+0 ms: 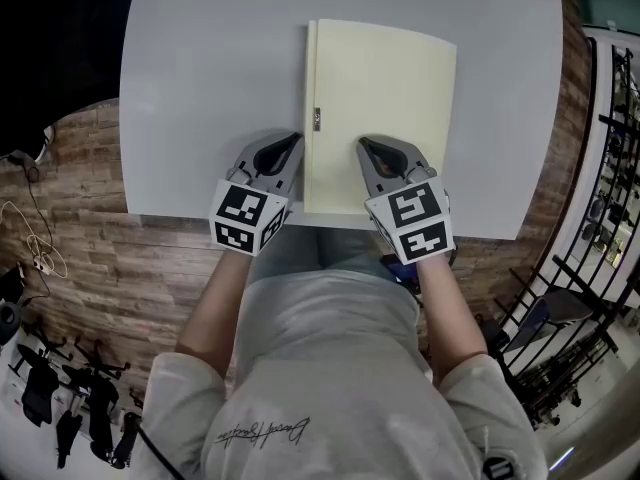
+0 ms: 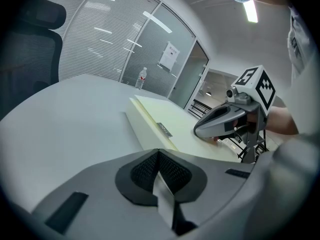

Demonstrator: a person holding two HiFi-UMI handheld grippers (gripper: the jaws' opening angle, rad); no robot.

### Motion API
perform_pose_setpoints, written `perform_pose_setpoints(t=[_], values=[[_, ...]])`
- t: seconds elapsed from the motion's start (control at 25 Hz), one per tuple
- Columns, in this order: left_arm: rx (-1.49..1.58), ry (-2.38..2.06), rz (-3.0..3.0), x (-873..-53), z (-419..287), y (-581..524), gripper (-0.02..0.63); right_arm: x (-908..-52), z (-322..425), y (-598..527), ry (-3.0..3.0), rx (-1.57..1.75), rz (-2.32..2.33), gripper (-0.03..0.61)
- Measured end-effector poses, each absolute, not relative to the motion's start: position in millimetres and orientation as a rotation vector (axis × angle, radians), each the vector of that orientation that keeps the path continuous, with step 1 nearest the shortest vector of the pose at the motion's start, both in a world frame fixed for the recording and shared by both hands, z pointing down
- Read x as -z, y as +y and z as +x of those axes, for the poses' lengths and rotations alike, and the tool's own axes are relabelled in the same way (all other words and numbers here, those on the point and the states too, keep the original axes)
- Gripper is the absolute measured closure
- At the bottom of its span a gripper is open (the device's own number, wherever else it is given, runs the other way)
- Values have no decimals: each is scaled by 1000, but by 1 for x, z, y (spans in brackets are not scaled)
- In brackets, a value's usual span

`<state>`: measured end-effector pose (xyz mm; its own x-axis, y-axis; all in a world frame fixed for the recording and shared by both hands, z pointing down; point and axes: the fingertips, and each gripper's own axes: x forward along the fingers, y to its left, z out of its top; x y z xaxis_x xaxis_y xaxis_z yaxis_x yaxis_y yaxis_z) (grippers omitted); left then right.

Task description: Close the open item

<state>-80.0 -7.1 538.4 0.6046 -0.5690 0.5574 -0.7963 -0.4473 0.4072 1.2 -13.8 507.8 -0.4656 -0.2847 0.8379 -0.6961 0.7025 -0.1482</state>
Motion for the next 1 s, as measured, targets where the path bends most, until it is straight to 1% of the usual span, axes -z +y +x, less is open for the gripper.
perform_pose_setpoints(t=[1.0], values=[[-442, -1066, 2175, -537, -79, -8, 604, -515, -5, -13, -2033, -603, 696, 565]])
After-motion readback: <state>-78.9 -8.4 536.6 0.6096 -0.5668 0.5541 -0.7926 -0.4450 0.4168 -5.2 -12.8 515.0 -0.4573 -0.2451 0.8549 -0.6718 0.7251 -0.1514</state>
